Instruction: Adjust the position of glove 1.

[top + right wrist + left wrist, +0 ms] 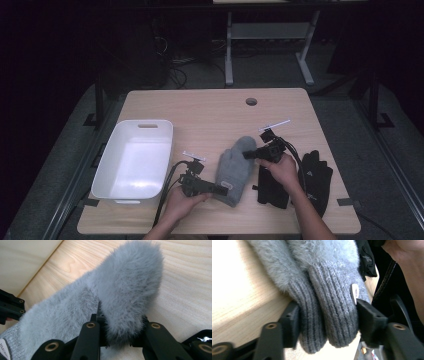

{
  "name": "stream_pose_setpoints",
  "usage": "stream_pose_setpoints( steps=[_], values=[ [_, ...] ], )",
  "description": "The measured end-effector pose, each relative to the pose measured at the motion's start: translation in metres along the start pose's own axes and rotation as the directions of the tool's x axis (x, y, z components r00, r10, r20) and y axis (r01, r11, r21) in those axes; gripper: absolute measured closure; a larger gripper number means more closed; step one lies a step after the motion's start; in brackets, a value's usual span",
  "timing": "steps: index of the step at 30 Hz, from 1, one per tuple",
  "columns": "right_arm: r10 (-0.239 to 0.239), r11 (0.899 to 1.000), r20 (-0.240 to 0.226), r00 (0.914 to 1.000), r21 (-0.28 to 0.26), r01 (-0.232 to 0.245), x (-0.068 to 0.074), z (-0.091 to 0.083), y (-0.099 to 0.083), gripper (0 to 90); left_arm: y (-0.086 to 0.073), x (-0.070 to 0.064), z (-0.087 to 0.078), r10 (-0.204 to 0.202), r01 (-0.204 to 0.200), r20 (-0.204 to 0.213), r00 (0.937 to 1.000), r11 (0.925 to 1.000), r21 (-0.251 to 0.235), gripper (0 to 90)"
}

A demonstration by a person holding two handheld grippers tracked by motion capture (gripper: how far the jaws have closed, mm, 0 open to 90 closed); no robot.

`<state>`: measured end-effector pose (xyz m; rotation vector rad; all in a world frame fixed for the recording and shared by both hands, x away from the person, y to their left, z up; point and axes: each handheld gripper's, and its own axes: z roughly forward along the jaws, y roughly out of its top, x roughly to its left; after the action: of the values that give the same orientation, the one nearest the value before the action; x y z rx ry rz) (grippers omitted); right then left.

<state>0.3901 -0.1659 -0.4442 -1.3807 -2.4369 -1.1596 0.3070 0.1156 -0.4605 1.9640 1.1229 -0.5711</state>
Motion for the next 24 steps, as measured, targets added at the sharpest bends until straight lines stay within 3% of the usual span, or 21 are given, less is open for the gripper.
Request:
stream_pose_setpoints(
  steps=[8,15,24],
  values=[
    [-0.002,1.0,-0.011,0.9999,-0.009,0.002,0.004,-0.009,0.001,74.4,0.0,-0.011,-0.003,0.053,-0.053,-0.016,0.9985,0.9983,-0.023,48.0],
    [-0.006,0.999,-0.032,0.9995,-0.052,0.004,0.009,-0.025,0.006,74.4,0.005,-0.028,-0.015,0.099,-0.101,-0.05,0.9938,0.994,-0.04,47.6],
    [-0.048,0.994,-0.037,0.9982,-0.096,0.044,0.029,-0.048,0.025,74.4,0.01,-0.045,-0.036,0.144,-0.149,-0.076,0.9867,0.987,-0.061,47.1]
  ],
)
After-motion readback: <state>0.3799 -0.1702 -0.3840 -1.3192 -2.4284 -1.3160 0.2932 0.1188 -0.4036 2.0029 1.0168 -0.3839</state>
